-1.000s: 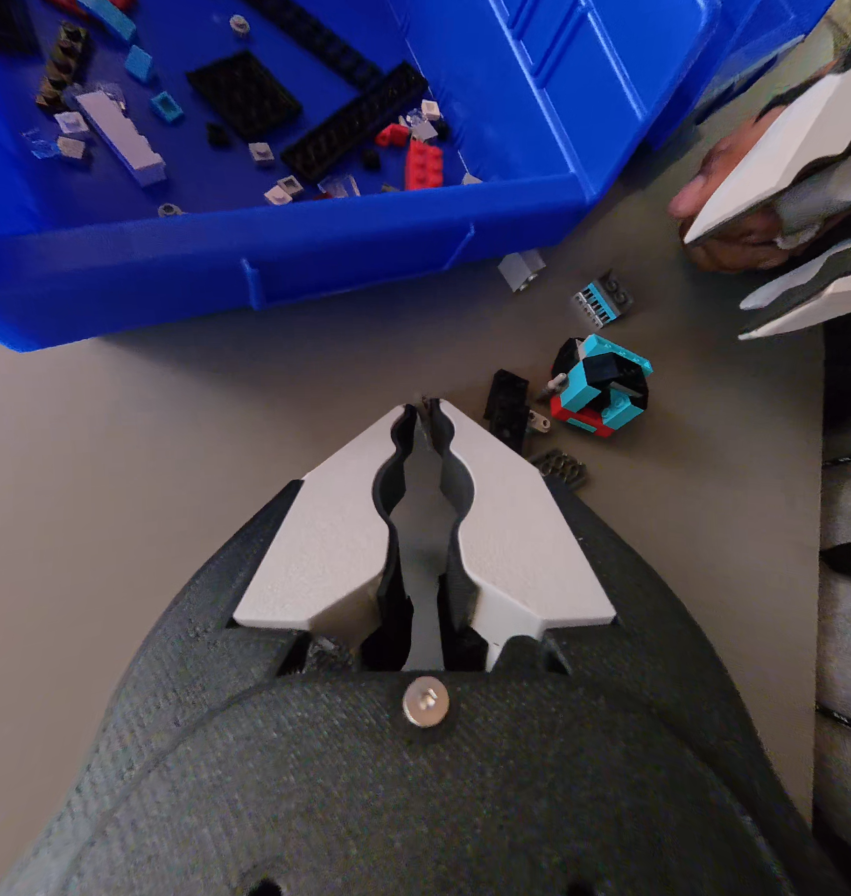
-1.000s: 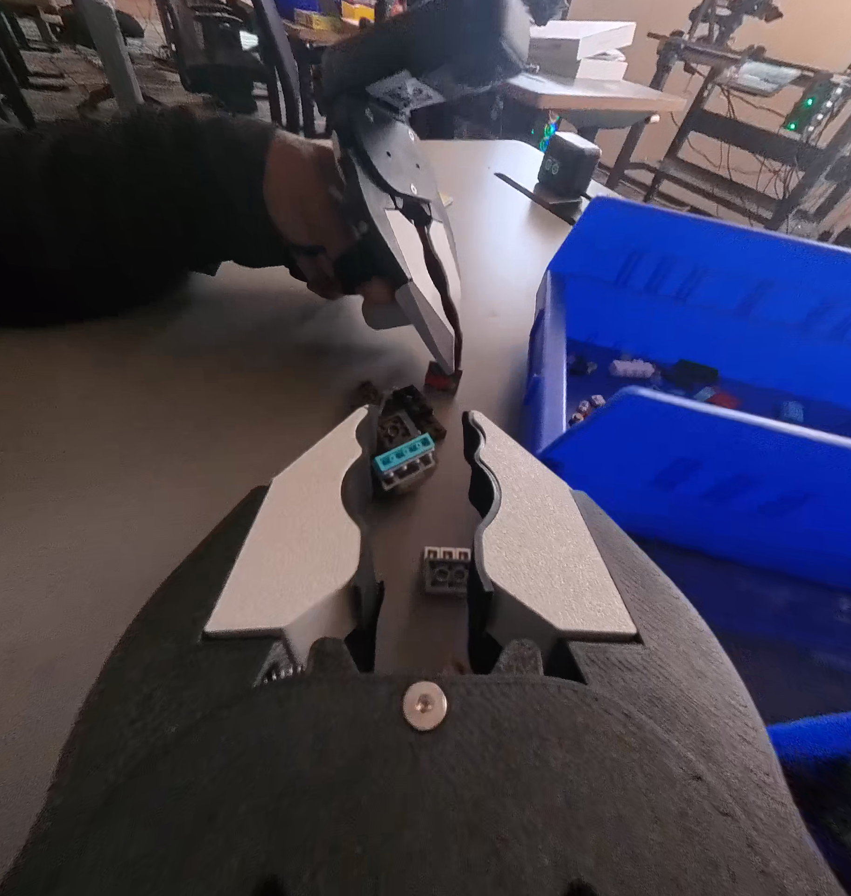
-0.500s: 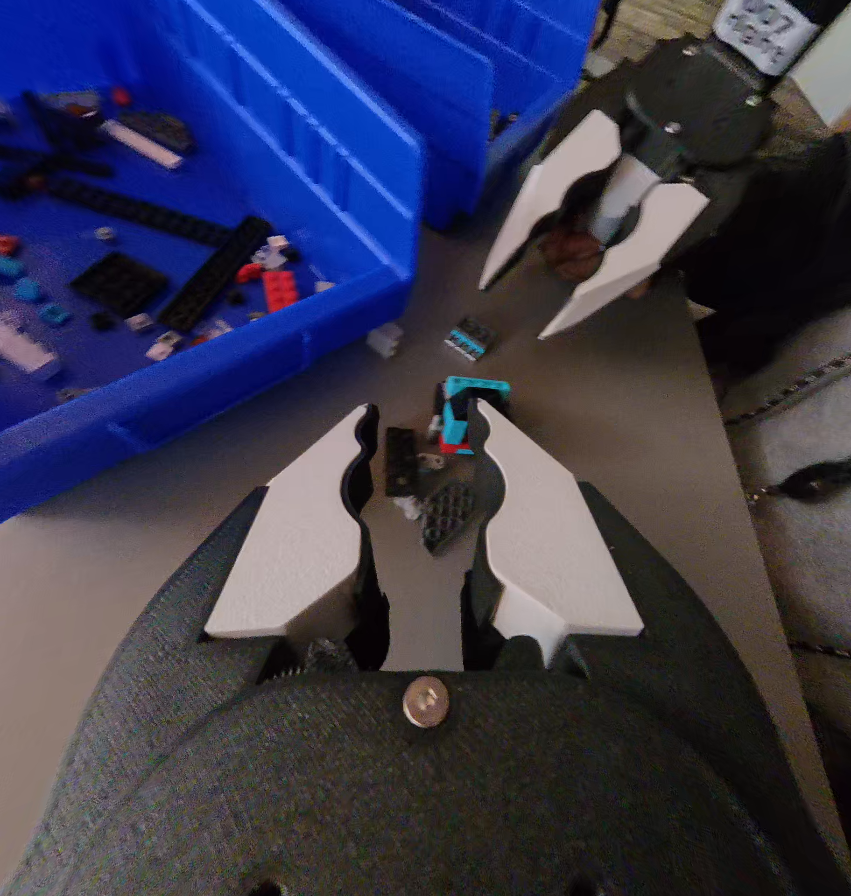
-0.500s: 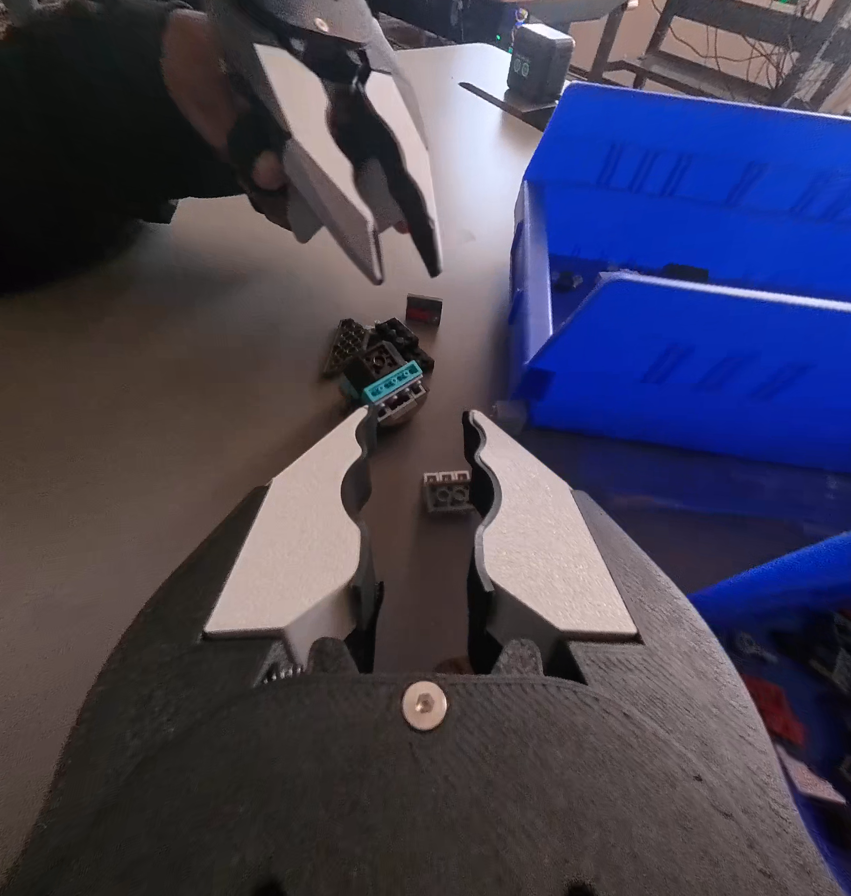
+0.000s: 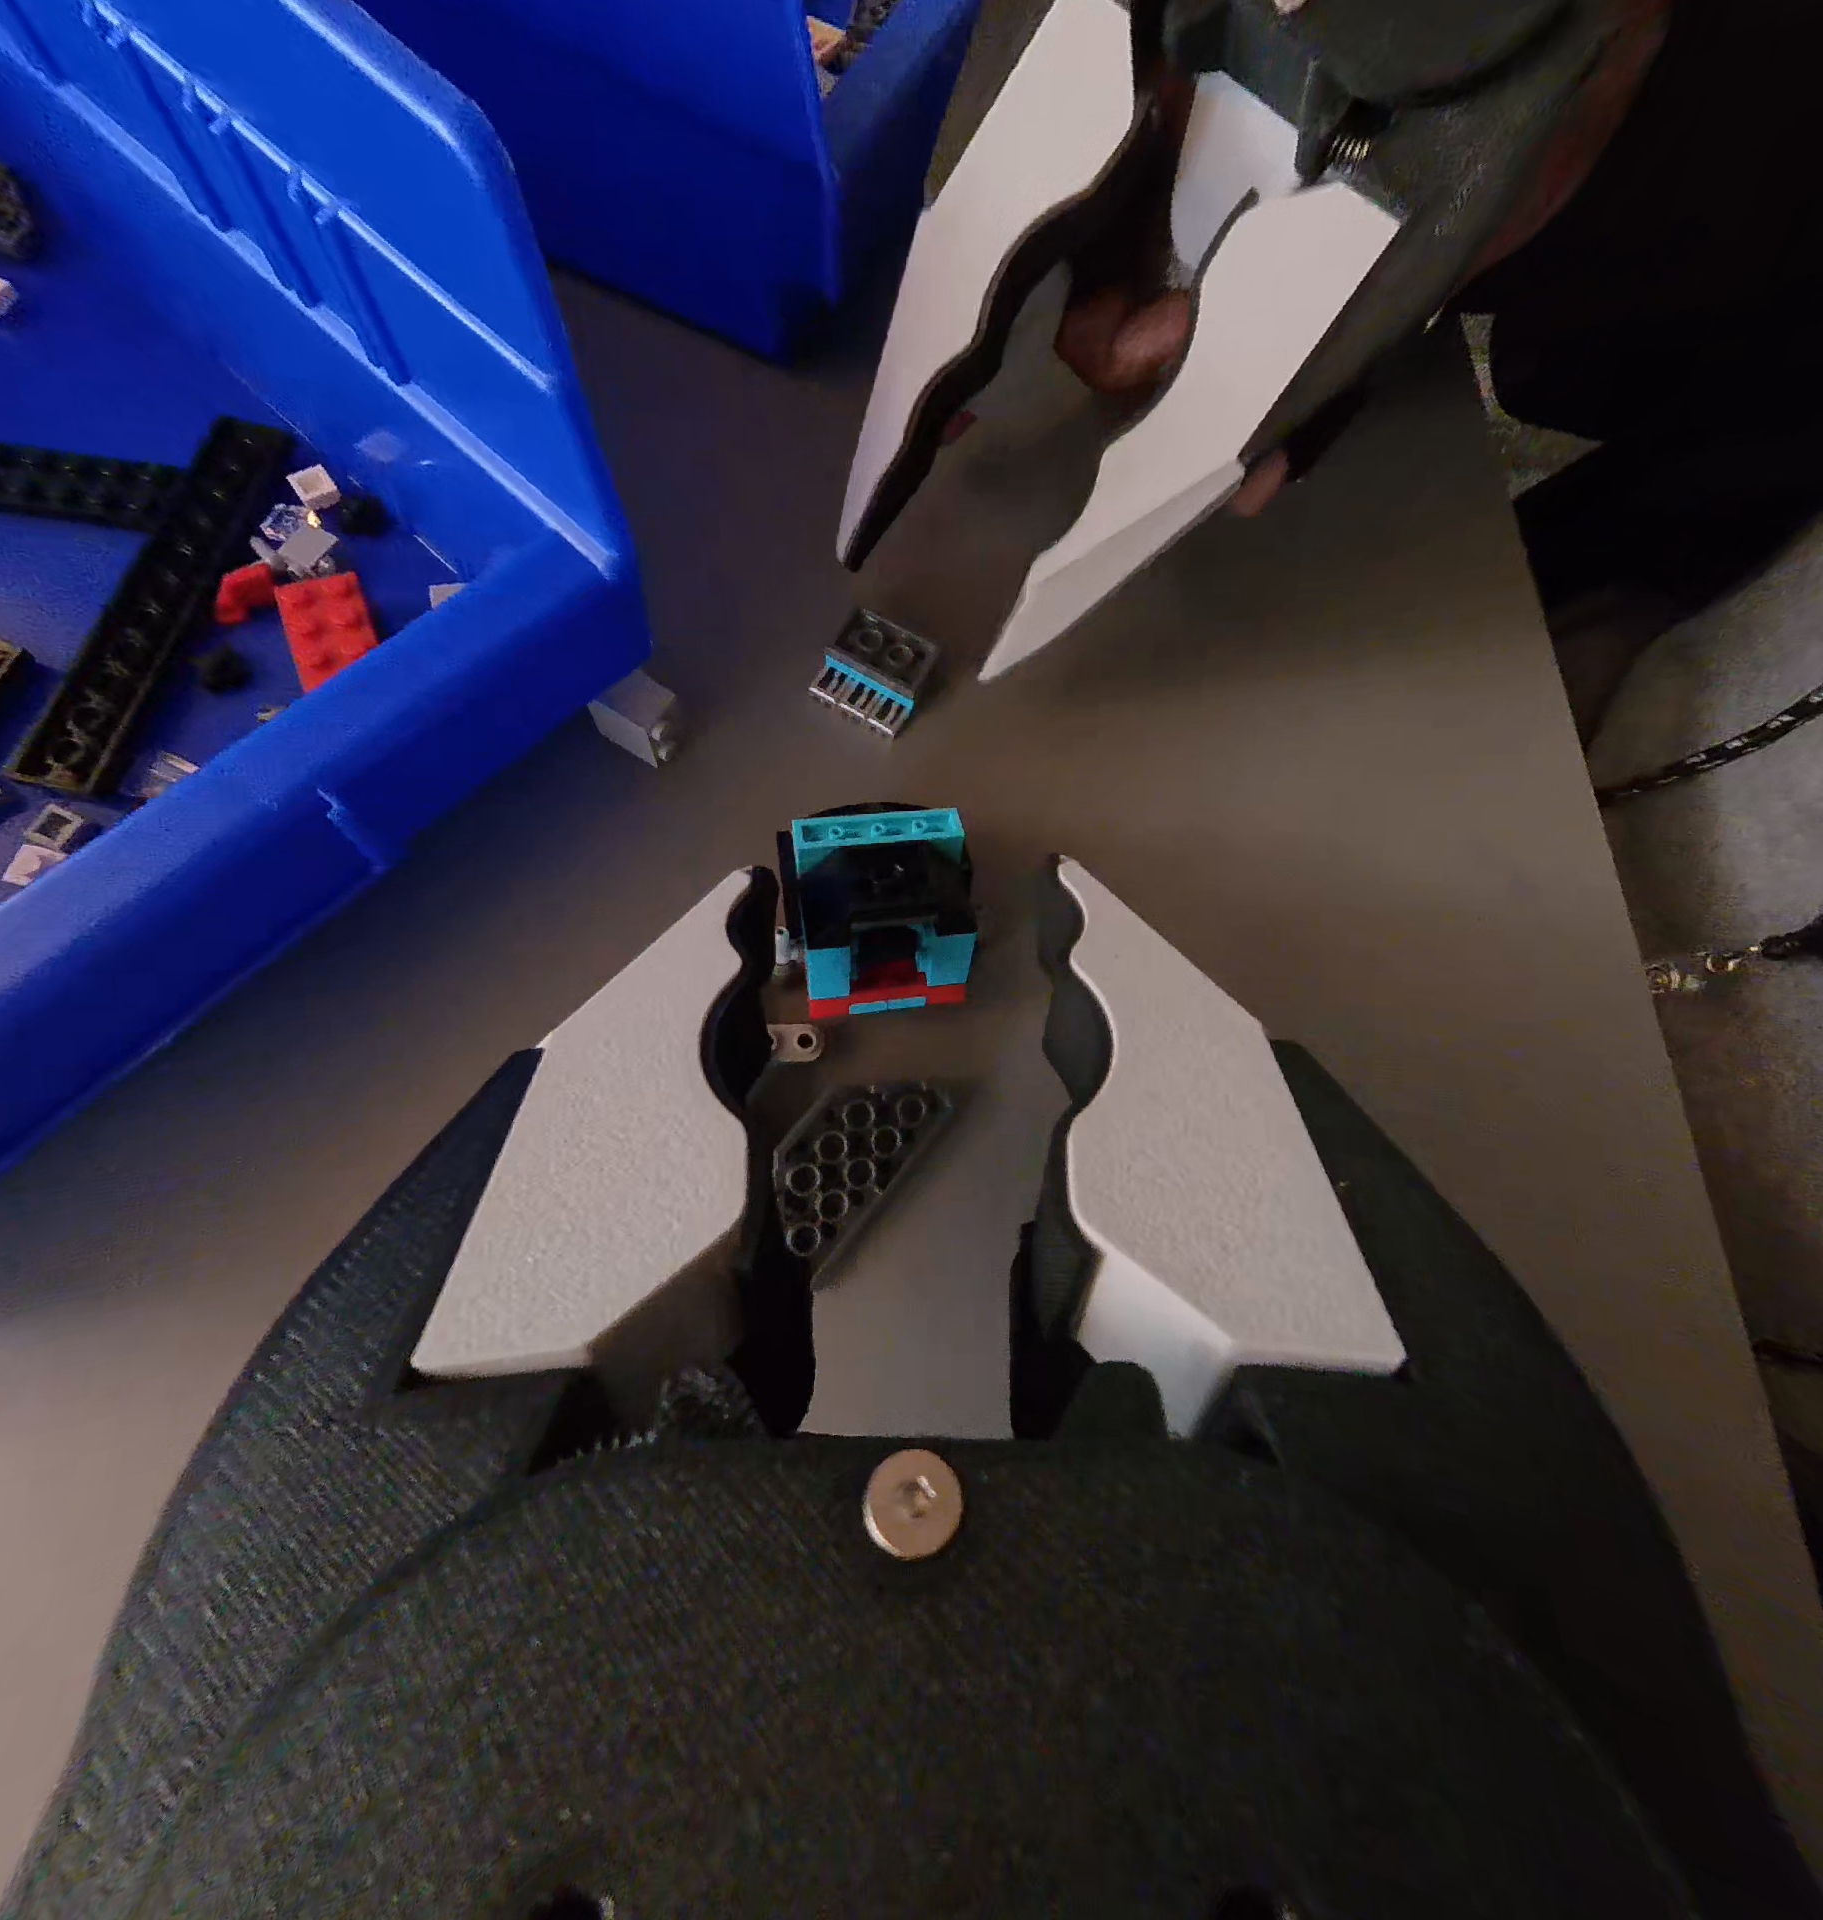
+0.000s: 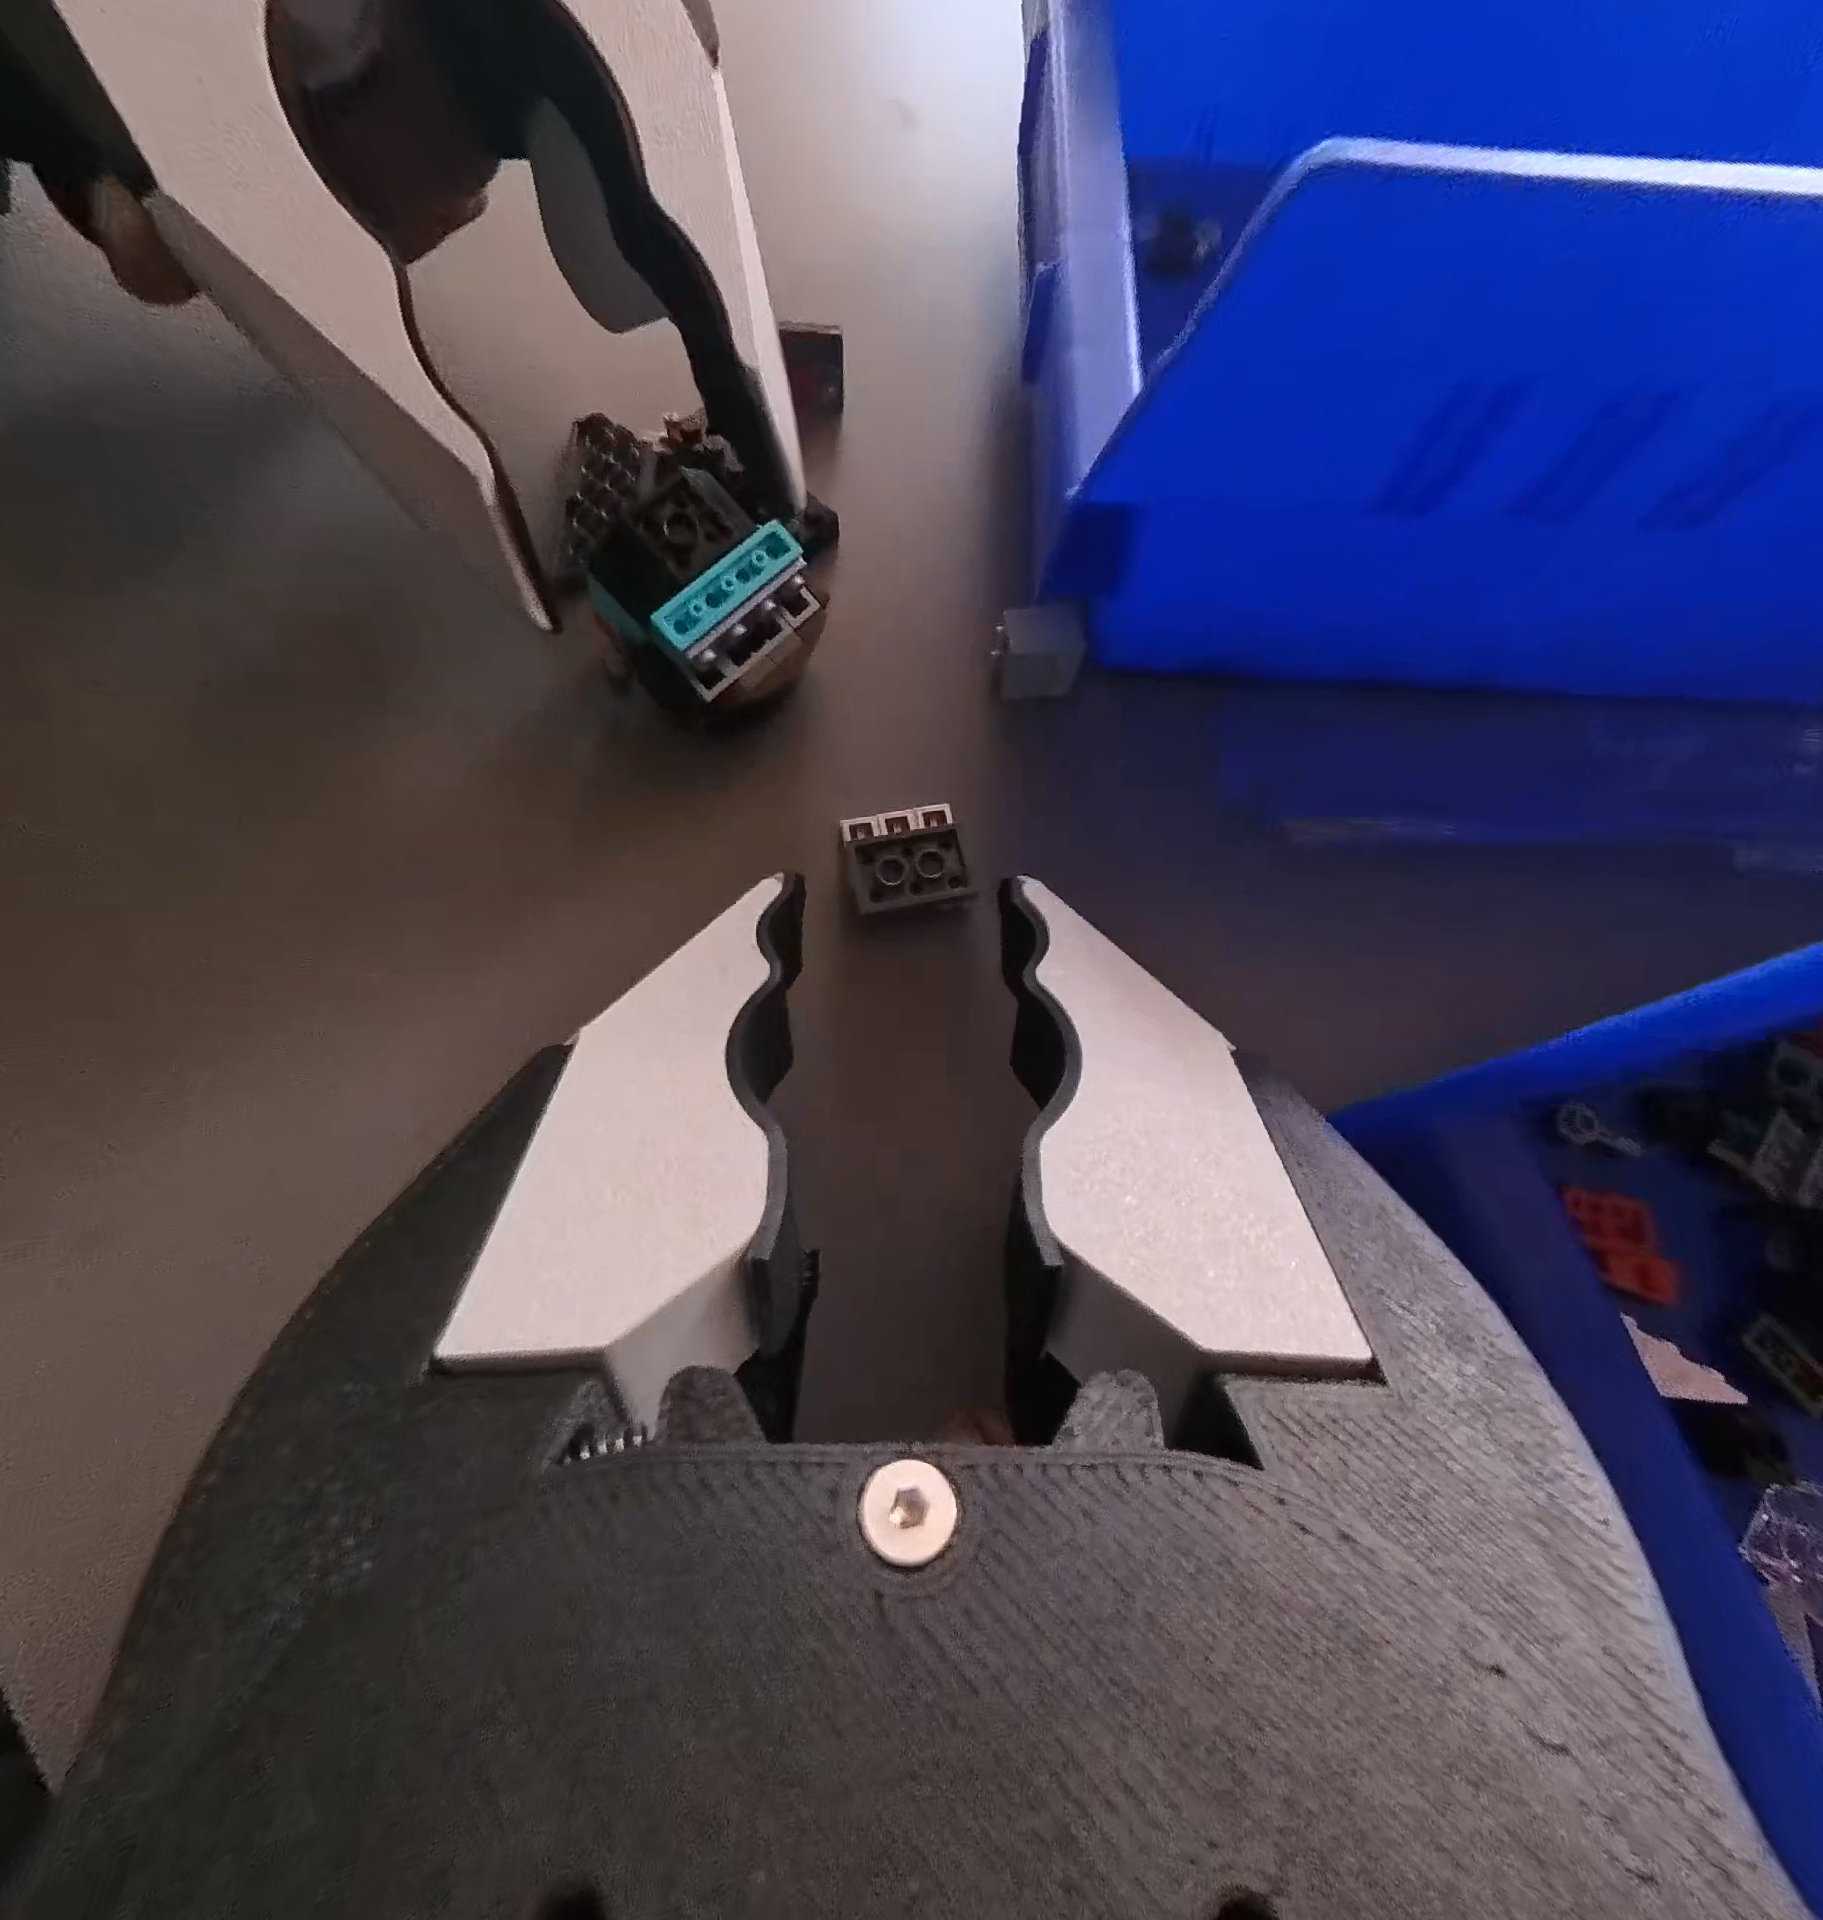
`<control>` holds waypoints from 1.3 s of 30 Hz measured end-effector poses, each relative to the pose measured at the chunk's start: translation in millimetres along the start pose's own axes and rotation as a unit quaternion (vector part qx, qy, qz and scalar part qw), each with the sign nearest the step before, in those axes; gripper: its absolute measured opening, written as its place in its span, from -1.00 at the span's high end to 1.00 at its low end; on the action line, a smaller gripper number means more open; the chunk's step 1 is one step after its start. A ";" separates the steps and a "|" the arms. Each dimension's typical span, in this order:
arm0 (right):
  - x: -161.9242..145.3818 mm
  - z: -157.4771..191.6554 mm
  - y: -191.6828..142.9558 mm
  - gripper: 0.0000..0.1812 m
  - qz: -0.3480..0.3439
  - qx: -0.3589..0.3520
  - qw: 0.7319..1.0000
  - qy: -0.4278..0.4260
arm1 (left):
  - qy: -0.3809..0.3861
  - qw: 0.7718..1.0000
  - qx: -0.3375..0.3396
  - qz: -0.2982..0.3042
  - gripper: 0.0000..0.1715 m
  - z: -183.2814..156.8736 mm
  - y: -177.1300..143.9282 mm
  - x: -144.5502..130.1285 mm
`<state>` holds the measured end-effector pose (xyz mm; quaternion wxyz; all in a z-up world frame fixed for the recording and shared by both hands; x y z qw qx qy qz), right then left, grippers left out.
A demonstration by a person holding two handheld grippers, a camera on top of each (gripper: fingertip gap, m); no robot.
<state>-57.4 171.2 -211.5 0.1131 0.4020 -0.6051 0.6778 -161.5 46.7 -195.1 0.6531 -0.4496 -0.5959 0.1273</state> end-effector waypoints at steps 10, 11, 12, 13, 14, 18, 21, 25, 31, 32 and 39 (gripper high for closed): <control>4.5 -2.4 12.3 0.69 0.032 0.011 0.999 -0.007 | -0.019 0.997 0.015 -0.076 0.41 9.4 -17.3 9.8; 7.3 -2.9 9.7 0.69 0.012 0.010 1.000 -0.008 | -0.026 0.996 0.011 -0.086 0.41 10.2 -19.2 10.8; 11.3 -1.9 6.2 0.70 -0.017 0.011 1.000 -0.015 | -0.036 0.995 0.003 -0.096 0.42 10.8 -20.9 11.8; 16.0 0.0 2.2 0.70 -0.051 0.007 0.998 -0.028 | -0.051 0.993 -0.008 -0.108 0.42 11.4 -22.5 13.2; 21.3 2.0 -2.0 0.70 -0.089 -0.005 0.995 -0.041 | -0.068 0.990 -0.021 -0.121 0.42 11.9 -24.3 14.7; 39.6 11.4 -14.7 0.71 -0.226 -0.069 0.968 -0.089 | -0.163 0.965 -0.091 -0.185 0.42 15.8 -33.9 21.5; 48.6 17.8 -16.4 0.71 -0.258 -0.123 0.949 -0.134 | -0.203 0.948 -0.128 -0.210 0.41 15.8 -36.7 24.0; 60.4 20.6 -15.1 0.70 -0.269 -0.187 0.927 -0.181 | -0.211 0.944 -0.138 -0.213 0.42 11.4 -35.2 27.7; 74.1 23.1 -8.3 0.69 -0.275 -0.210 0.911 -0.224 | -0.206 0.948 -0.099 -0.221 0.68 13.9 -36.1 28.9; 76.0 23.1 -6.3 0.69 -0.273 -0.206 0.911 -0.229 | -0.201 0.948 -0.094 -0.227 0.85 15.1 -37.7 28.6; 106.0 15.8 -6.1 0.42 -0.268 -0.007 0.957 -0.109 | -0.124 0.962 0.005 -0.243 0.88 31.5 -58.9 19.4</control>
Point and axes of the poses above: each gripper's, where its closed fingertips meet, y out along the fingers, x out of its top, z = x × y across the jaws, the point moved 7 cm from there along -y, back along the fingers, and after that the axes turned 8 degrees about z, right-handed, at the moved point
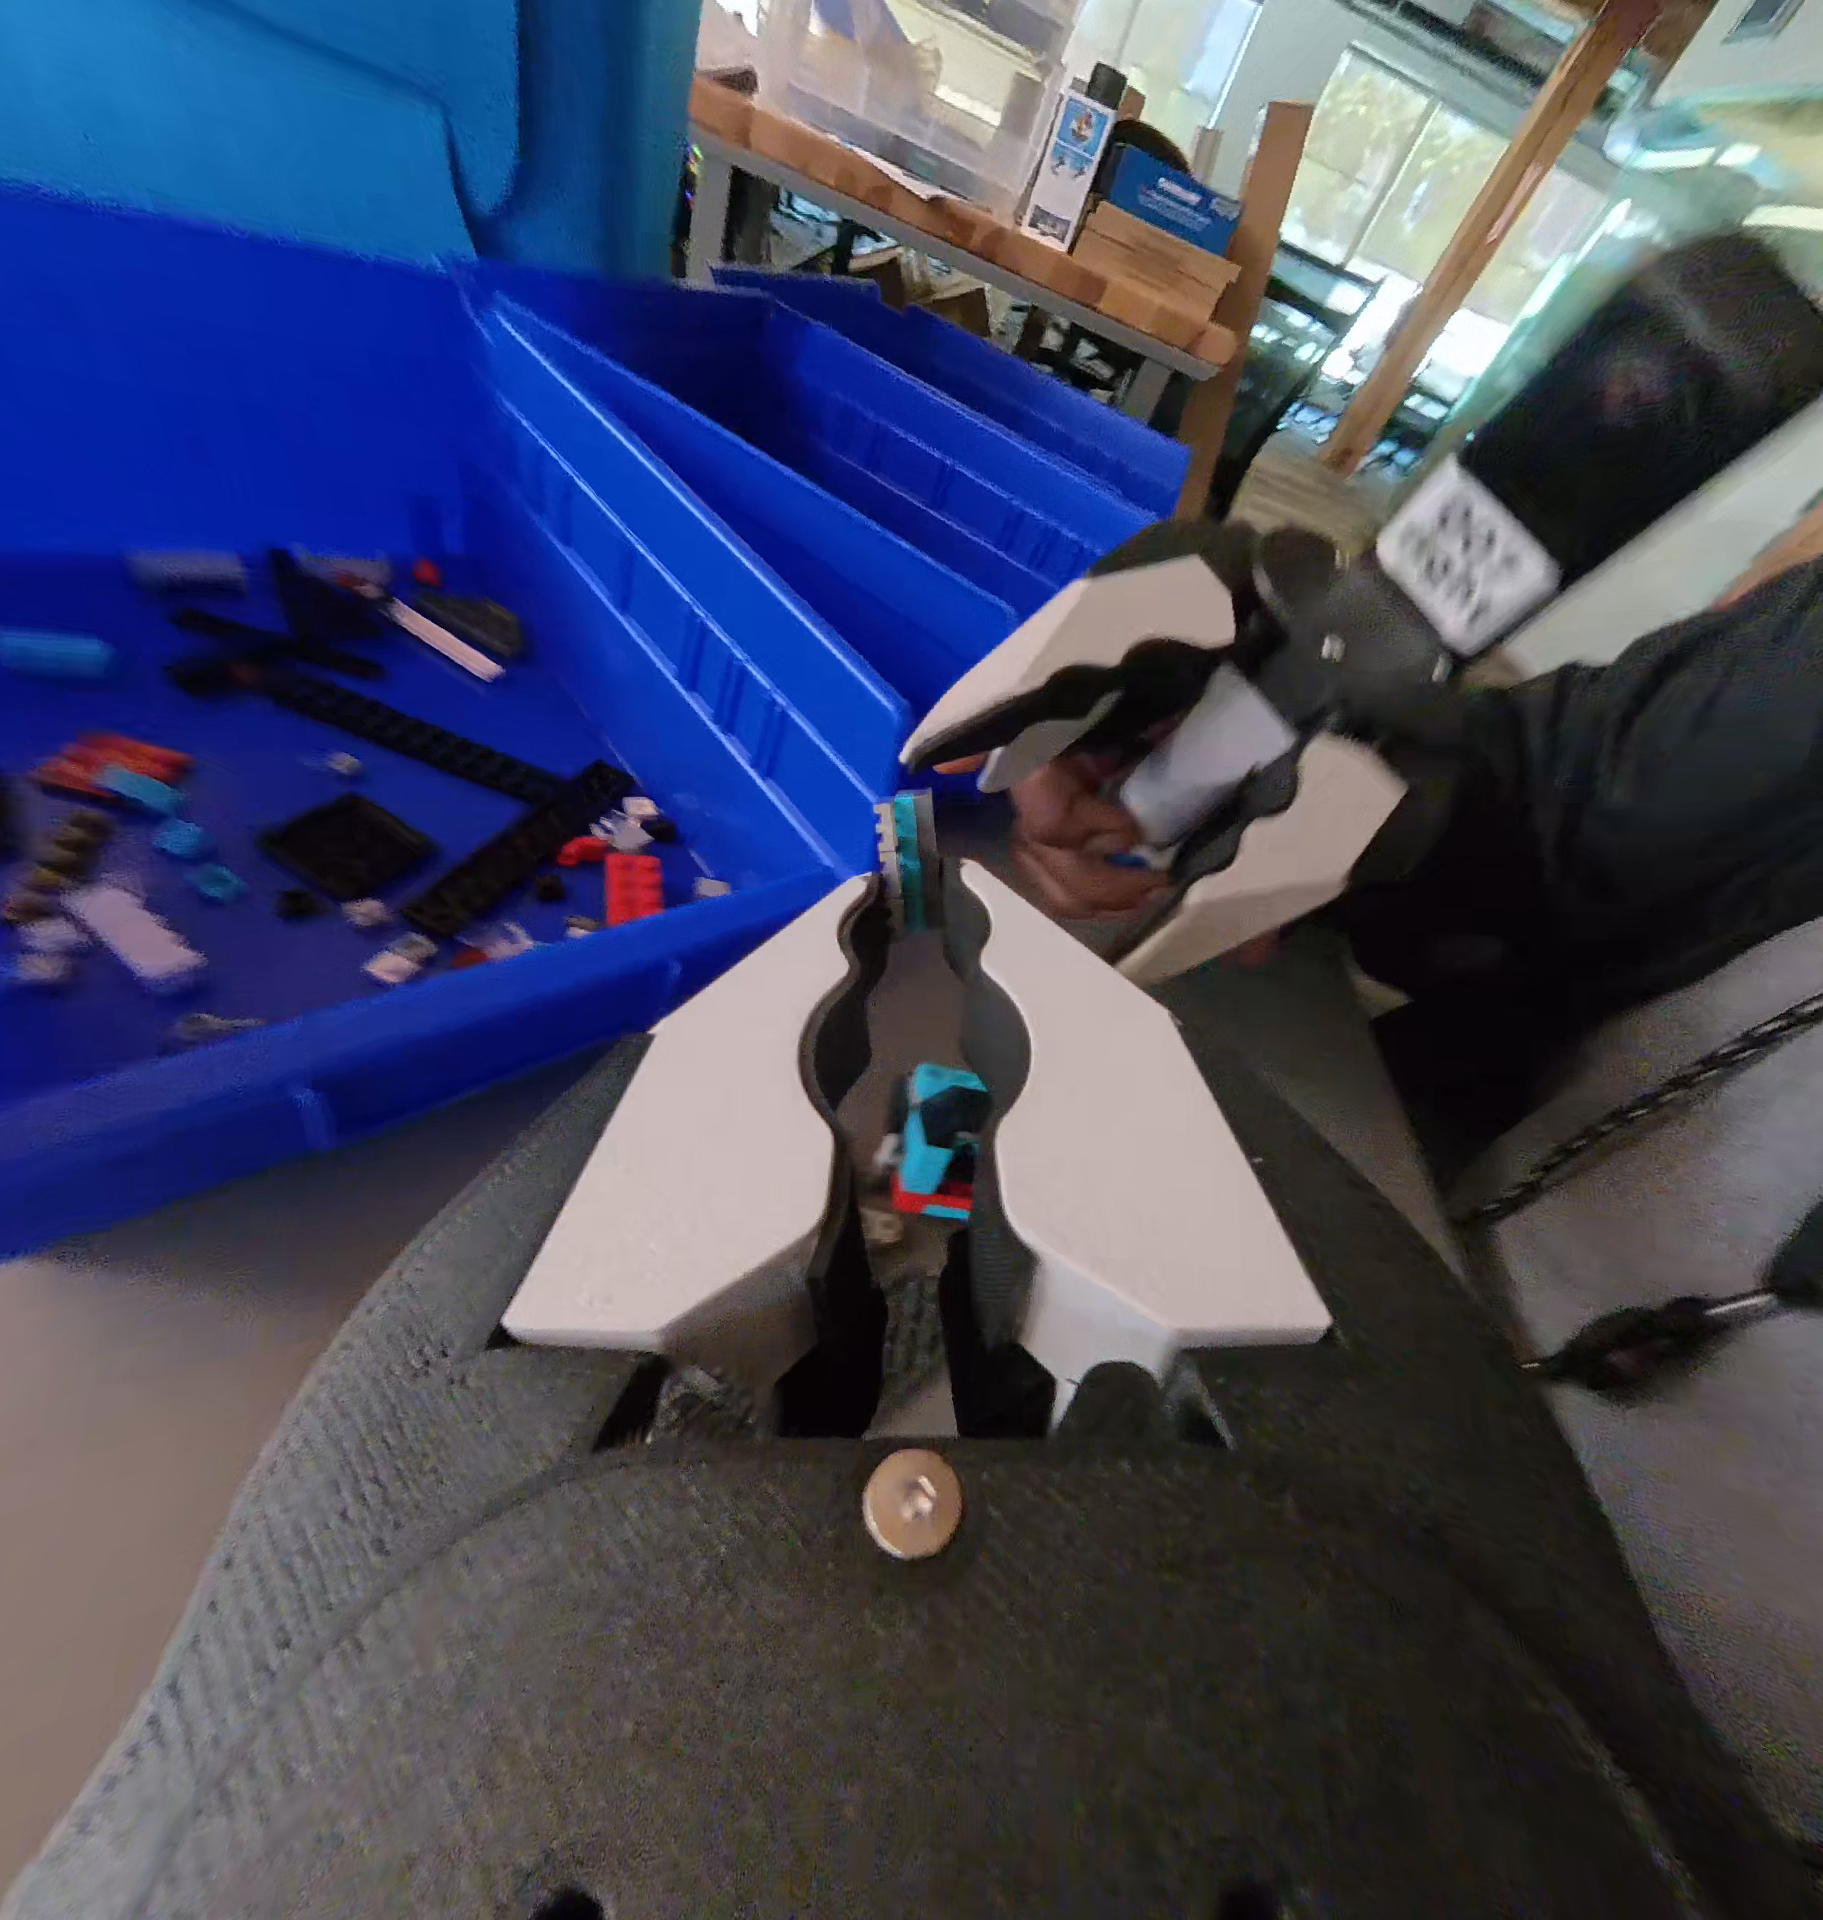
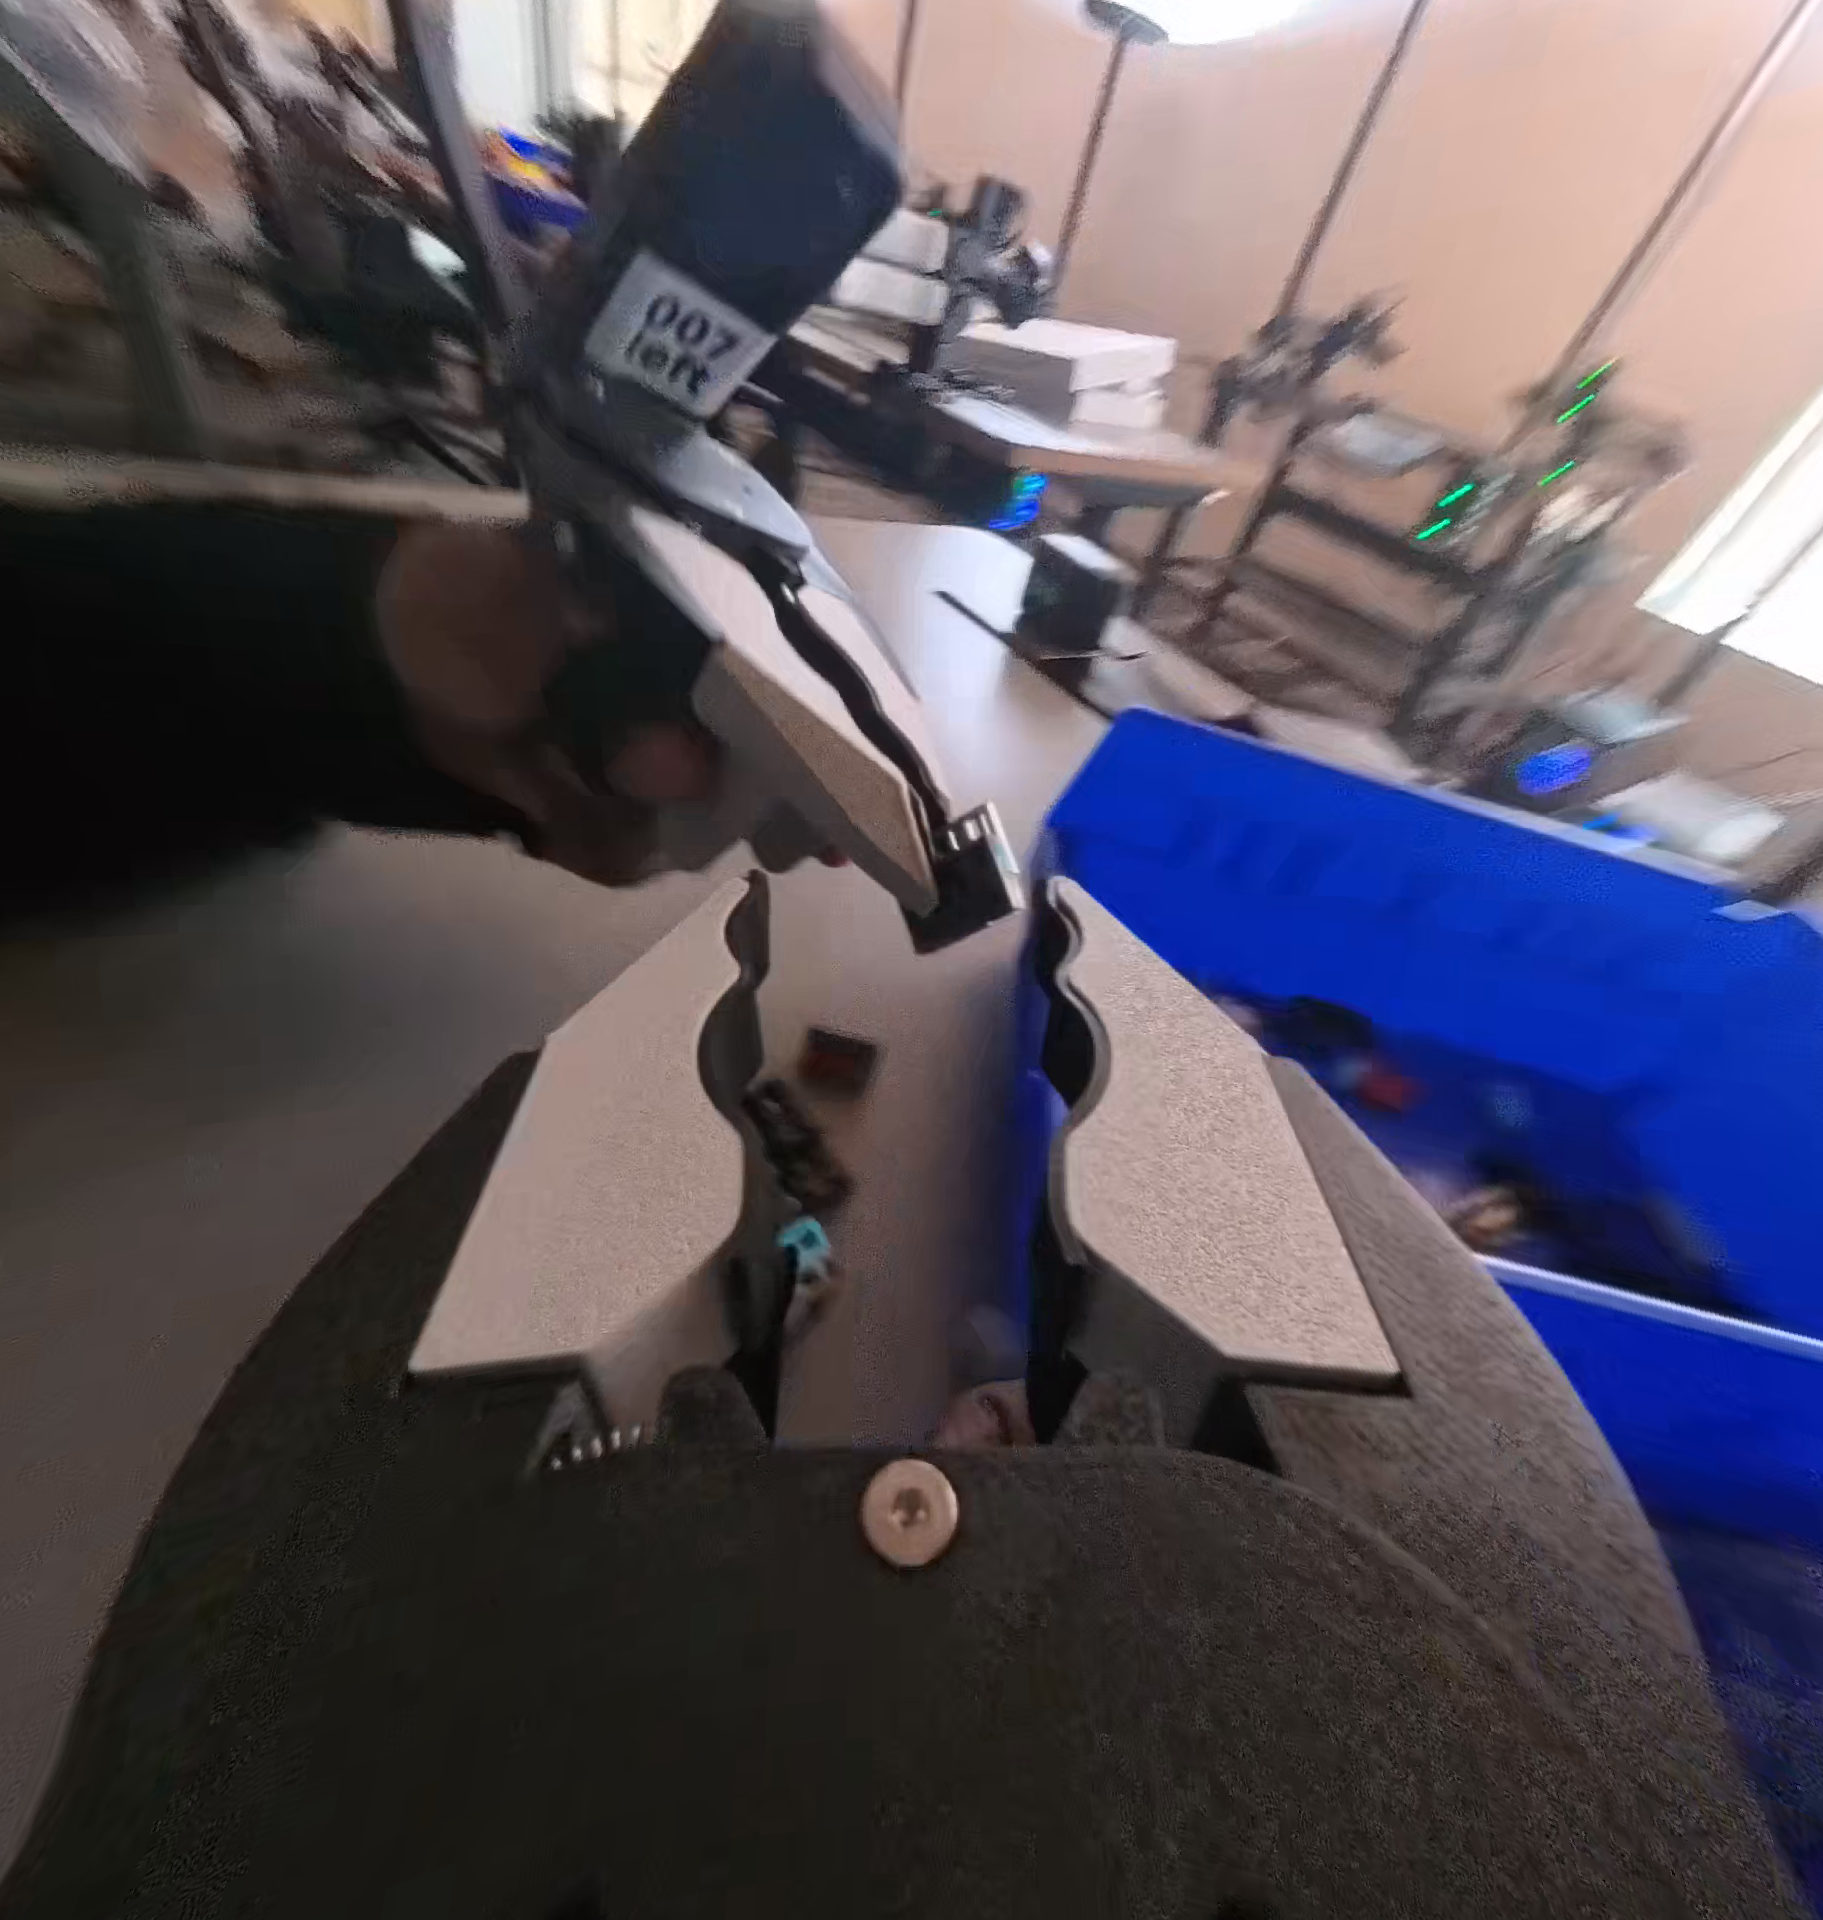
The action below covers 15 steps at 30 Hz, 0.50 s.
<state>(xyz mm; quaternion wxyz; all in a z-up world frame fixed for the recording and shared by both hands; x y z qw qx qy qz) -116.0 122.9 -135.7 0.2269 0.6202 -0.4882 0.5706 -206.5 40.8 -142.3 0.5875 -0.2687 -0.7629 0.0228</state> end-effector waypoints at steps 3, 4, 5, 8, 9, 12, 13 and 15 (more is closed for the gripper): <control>24.1 -10.9 4.4 0.44 -0.011 0.098 0.989 0.109 | 0.130 0.989 0.075 0.011 0.88 3.4 -13.1 2.1; 30.2 -13.4 7.3 0.46 -0.010 0.123 0.985 0.121 | 0.187 0.976 0.108 0.020 0.88 2.8 -16.4 1.9; 34.9 -14.2 10.6 0.51 -0.009 0.150 0.981 0.125 | 0.247 0.958 0.145 0.026 0.88 1.9 -19.2 1.7; 38.8 -12.5 23.1 0.55 -0.002 0.224 0.962 0.157 | 0.366 0.903 0.221 0.036 0.88 -1.2 -23.4 0.2; 37.9 -14.8 26.3 0.56 -0.011 0.220 0.961 0.167 | 0.384 0.893 0.230 0.038 0.88 -1.9 -23.6 -0.8; 30.5 -18.4 28.2 0.58 -0.028 0.193 0.967 0.165 | 0.415 0.876 0.242 0.048 0.88 -2.3 -22.4 -4.2; 28.1 -19.7 27.8 0.61 -0.030 0.179 0.971 0.155 | 0.420 0.873 0.241 0.053 0.88 -2.1 -21.4 -5.8; 23.1 -21.1 28.0 0.67 -0.022 0.150 0.981 0.122 | 0.420 0.874 0.237 0.062 0.88 0.0 -19.0 -9.5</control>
Point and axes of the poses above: each gripper's, where its closed fingertips meet, y out along the fingers, x out of its top, z = x × y across the jaws, the point moved 7 cm from there along -y, back along the fingers, and after that the axes turned 8 degrees about z, right-handed, at the moved point
